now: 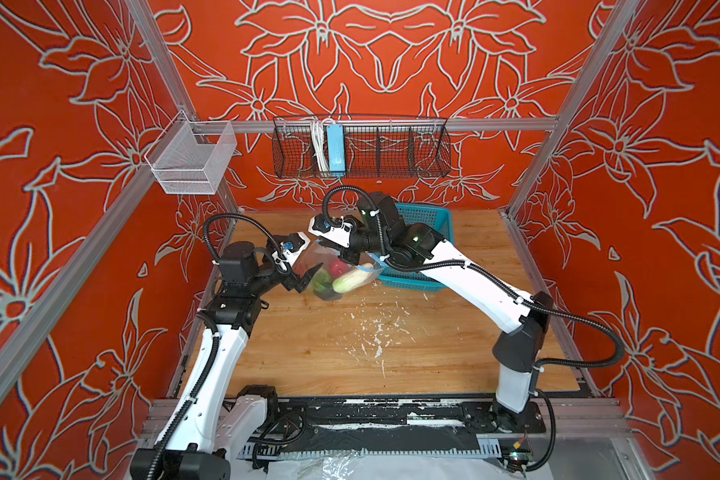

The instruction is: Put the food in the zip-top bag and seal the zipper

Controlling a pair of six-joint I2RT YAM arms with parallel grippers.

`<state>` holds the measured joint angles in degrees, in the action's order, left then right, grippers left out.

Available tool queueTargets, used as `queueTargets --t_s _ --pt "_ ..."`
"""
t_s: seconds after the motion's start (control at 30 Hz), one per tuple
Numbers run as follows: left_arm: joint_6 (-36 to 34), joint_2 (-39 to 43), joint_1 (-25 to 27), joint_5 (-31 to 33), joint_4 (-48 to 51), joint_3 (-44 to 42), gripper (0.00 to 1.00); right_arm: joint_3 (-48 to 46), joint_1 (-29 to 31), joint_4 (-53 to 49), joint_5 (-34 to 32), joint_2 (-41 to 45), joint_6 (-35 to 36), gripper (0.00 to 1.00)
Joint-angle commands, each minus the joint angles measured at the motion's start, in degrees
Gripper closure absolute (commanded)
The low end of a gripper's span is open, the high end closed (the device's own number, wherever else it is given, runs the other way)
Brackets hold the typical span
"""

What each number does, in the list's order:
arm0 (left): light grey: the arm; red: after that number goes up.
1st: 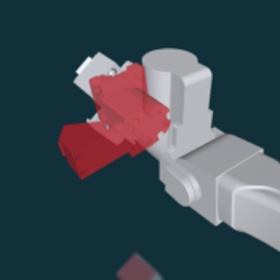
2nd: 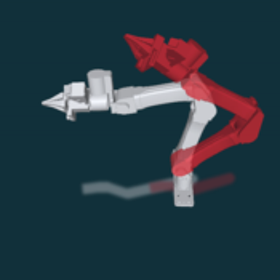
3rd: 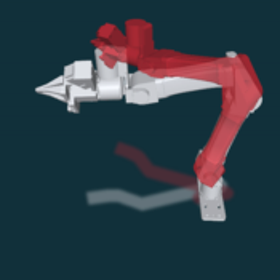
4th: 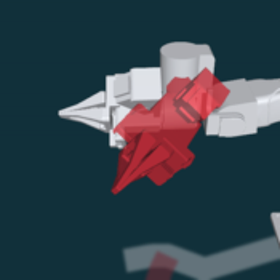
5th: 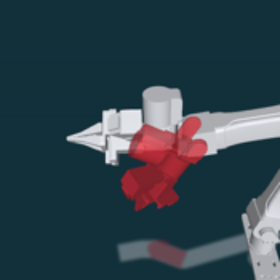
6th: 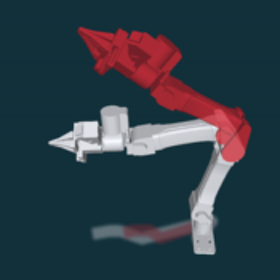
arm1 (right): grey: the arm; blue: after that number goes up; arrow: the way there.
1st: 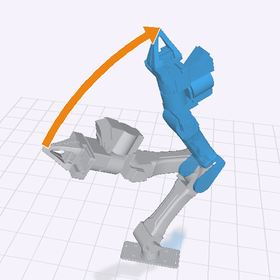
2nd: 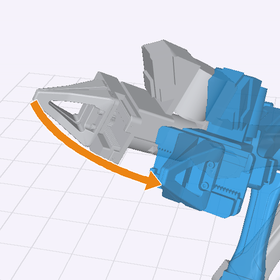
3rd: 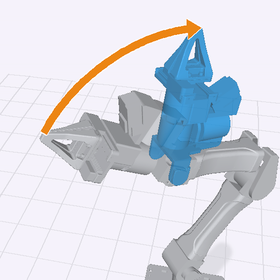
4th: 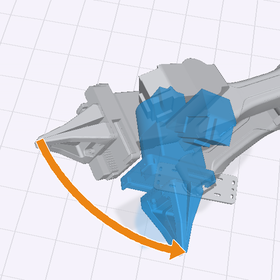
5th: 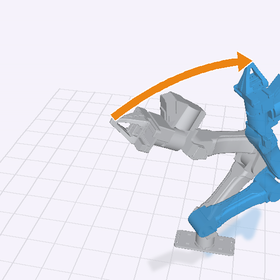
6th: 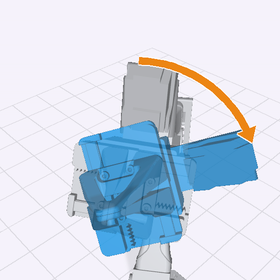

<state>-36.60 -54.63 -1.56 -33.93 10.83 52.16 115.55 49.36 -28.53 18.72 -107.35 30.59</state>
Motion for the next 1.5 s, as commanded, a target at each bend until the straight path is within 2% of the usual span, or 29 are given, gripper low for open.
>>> queueTargets --t_s 0.0,0.1,0.2,0.27,0.57,0.8,0.97,1.0,1.07,1.17,1.2,1.33,1.47 --pt "-3.8 -0.1 -0.2 -4.4 0.6 1.8 0.03 -0.3 -0.7 -1.1 2.3 1.7 -0.2 1.0" --pt "-2.3 -0.2 0.0 -11.3 -0.7 1.6 0.03 -2.3 -1.0 -0.1 4.1 2.5 0.1 1.0" --pt "-2.0 -1.3 1.1 -14.5 -0.3 1.8 0.01 -4.6 -1.1 1.6 5.1 3.1 0.9 1.0" --pt "-3.1 -1.4 1.5 -15.4 1.6 2.9 0.04 -4.9 -1.4 1.7 5.9 3.1 0.7 1.0" --pt "-5.2 -5.8 2.6 -17.0 3.8 4.9 0.18 -5.1 -1.6 1.8 8.2 3.5 0.5 1.0" --pt "-5.4 -7.3 2.9 -18.1 3.6 5.5 0.36 -5.0 -1.6 1.0 8.6 3.6 0.8 1.0" --pt "-3.4 -6.6 3.2 -16.2 0.4 4.0 0.4 -5.1 -1.6 0.6 9.6 3.5 1.2 1.0" --pt "-3.0 -6.5 3.2 -16.1 -0.2 3.8 0.43 -4.9 -1.6 0.4 9.5 3.4 1.2 1.0" --pt "-2.4 -6.4 3.3 -15.9 -0.8 3.7 0.56 -4.9 -1.7 0.3 9.6 3.4 1.2 1.0" --pt "-0.2 -6.6 3.6 -13.0 -3.1 3.6 0.95 -5.1 -1.7 0.0 11.0 3.5 1.6 1.0" --pt "0.4 -6.7 3.8 -11.3 -3.4 3.7 1.0 -5.3 -1.7 0.1 11.7 3.6 1.6 1.0" --pt "0.9 -6.6 4.0 -9.4 -3.9 3.8 1.0 -4.9 -1.8 -0.4 10.9 3.1 1.1 1.0" --pt "2.2 -6.1 4.4 -11.2 -4.6 3.6 1.0 -4.6 -2.0 -1.9 9.8 2.7 1.3 1.0"
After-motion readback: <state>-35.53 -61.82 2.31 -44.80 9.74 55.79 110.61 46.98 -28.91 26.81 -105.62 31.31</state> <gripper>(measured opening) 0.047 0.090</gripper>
